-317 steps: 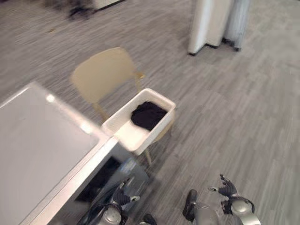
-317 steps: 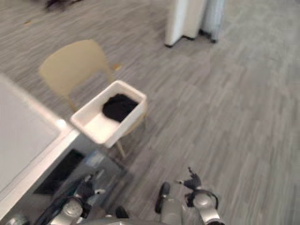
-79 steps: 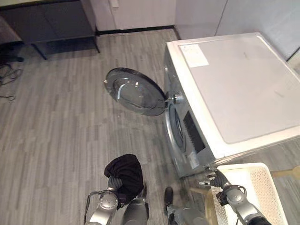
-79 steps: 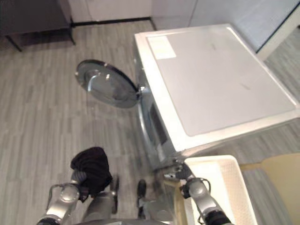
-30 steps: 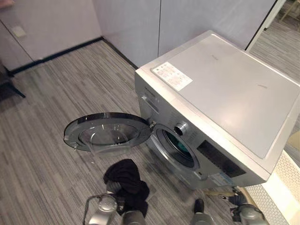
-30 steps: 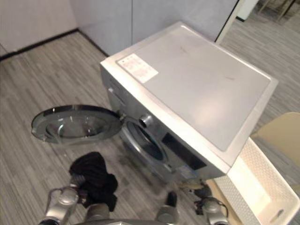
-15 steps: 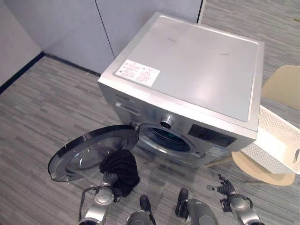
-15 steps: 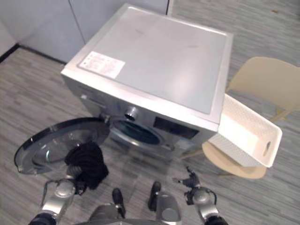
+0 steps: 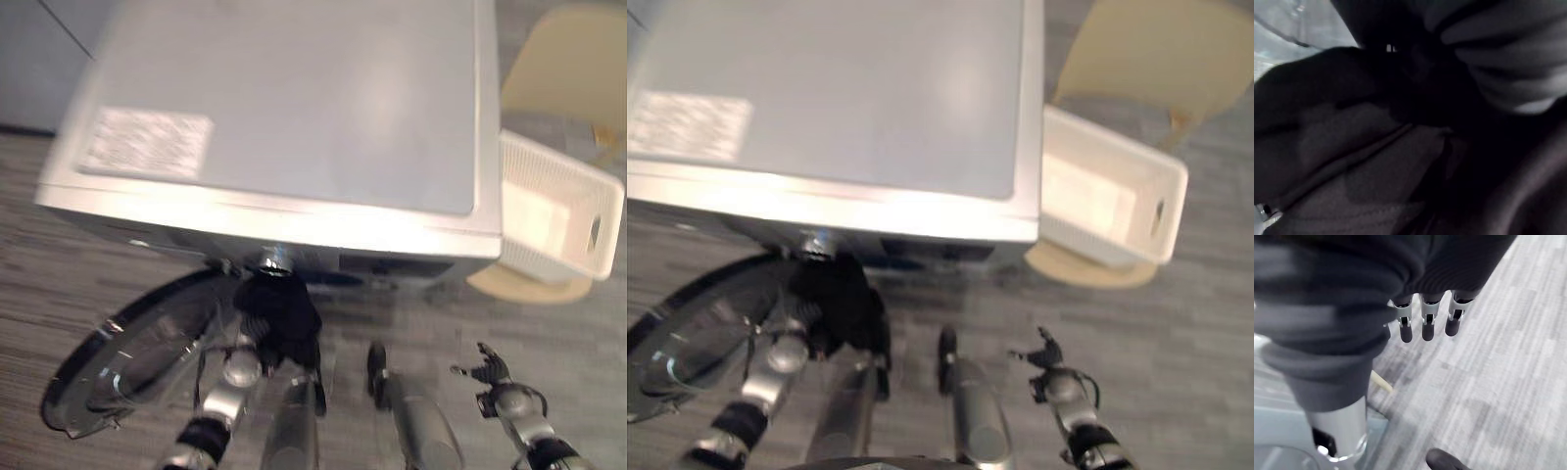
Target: Grab the laundry basket,head to the washer,open it,put in the laundry and shut it.
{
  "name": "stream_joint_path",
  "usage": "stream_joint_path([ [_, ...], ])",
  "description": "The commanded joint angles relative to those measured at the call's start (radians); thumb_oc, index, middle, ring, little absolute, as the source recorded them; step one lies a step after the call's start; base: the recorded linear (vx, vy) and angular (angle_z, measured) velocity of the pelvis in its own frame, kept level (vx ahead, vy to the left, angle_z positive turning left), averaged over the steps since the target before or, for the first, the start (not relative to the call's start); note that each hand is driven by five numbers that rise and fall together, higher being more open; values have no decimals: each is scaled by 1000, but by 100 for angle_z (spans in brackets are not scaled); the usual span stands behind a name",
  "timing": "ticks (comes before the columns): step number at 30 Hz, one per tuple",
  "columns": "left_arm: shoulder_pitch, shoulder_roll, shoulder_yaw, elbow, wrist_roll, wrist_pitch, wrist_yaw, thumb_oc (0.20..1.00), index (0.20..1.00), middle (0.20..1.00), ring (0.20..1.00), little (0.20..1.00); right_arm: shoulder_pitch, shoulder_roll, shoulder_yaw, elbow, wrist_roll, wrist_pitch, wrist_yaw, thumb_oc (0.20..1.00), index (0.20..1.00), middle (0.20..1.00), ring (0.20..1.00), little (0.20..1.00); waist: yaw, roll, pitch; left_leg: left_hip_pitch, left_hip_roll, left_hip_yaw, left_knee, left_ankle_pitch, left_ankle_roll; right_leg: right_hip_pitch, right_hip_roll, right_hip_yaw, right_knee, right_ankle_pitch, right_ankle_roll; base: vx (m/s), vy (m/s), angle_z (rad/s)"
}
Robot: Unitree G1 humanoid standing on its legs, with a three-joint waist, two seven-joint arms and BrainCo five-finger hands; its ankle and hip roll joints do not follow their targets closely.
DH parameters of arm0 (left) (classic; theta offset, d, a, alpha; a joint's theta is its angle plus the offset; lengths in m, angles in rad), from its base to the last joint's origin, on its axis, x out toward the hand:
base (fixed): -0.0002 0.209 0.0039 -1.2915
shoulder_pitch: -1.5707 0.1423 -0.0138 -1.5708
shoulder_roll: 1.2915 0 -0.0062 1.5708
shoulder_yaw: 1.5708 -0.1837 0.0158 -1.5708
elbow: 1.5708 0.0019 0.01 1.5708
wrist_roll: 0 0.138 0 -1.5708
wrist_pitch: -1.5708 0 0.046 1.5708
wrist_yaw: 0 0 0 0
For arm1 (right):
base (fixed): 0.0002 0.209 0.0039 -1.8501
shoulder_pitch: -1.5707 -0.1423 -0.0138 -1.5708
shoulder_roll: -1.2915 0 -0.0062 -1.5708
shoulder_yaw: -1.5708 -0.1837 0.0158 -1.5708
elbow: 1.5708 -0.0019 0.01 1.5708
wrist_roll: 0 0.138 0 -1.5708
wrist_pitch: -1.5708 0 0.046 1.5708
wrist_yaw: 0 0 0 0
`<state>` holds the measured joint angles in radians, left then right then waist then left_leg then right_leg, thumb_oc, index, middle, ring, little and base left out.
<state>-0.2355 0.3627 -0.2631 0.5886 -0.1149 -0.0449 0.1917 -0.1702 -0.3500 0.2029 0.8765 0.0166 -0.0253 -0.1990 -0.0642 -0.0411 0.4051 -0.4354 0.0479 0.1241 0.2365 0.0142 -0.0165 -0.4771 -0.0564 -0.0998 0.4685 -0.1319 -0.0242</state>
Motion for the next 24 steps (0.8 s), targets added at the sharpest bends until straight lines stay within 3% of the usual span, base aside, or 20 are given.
stream_joint_path([
  [1, 5, 31, -4, -84, -18, -64, 57, 200, 200, 200, 200, 200, 31, -4, 7, -70, 59, -26, -25, 1000, 1000, 1000, 1000, 1000, 15, -22, -12, -60, 44, 11, 181, -137, -7, 1, -23, -2, -4, -58, 62, -44, 95, -16],
  [6, -160, 87, -37, -99, 54, -71, 152, 200, 200, 200, 200, 200, -8, -10, 16, -186, 97, -61, -58, 1000, 1000, 1000, 1000, 1000, -13, -27, 24, -282, 75, 19, 421, -219, 24, -217, -40, 17, 193, -110, 42, -112, 49, -6],
  [7, -233, 120, -54, -97, 101, -66, 195, 200, 200, 200, 200, 200, -16, -17, 18, -231, 104, -81, -69, 1000, 1000, 1000, 1000, 1000, -24, -18, 32, -370, 84, 15, 510, -243, 35, -311, -46, 23, 283, -134, 35, -102, 50, -2],
  [8, -235, 119, -54, -96, 101, -66, 196, 200, 200, 200, 200, 200, -17, -16, 17, -231, 103, -81, -69, 1000, 1000, 1000, 1000, 1000, -23, -17, 29, -377, 85, 14, 515, -245, 35, -317, -46, 23, 288, -136, 35, -84, 42, -5],
  [13, -593, 274, -132, -6, 199, -41, 338, 200, 200, 200, 200, 200, -20, -32, 51, -341, 126, -152, -83, 1000, 1000, 1000, 1000, 1000, -68, 5, 35, -660, 109, -26, 785, -320, 71, -592, -52, 51, 544, -224, 1, -63, 3, -6],
  [21, -974, 427, -242, 122, 197, -21, 489, 200, 200, 200, 200, 200, -39, -51, 67, -394, 184, -217, -78, 1000, 1000, 1000, 1000, 1000, -102, 15, 23, -886, 119, -78, 954, -353, 81, -812, -43, 70, 719, -246, -4, -10, -25, 2],
  [24, -1138, 500, -345, 206, 224, -3, 535, 200, 200, 200, 200, 200, -47, -87, 80, -434, 220, -254, -66, 1000, 1000, 1000, 1000, 1000, -118, 19, 13, -969, 119, -91, 987, -348, 84, -887, -29, 77, 738, -233, -1, -5, 1, -10],
])
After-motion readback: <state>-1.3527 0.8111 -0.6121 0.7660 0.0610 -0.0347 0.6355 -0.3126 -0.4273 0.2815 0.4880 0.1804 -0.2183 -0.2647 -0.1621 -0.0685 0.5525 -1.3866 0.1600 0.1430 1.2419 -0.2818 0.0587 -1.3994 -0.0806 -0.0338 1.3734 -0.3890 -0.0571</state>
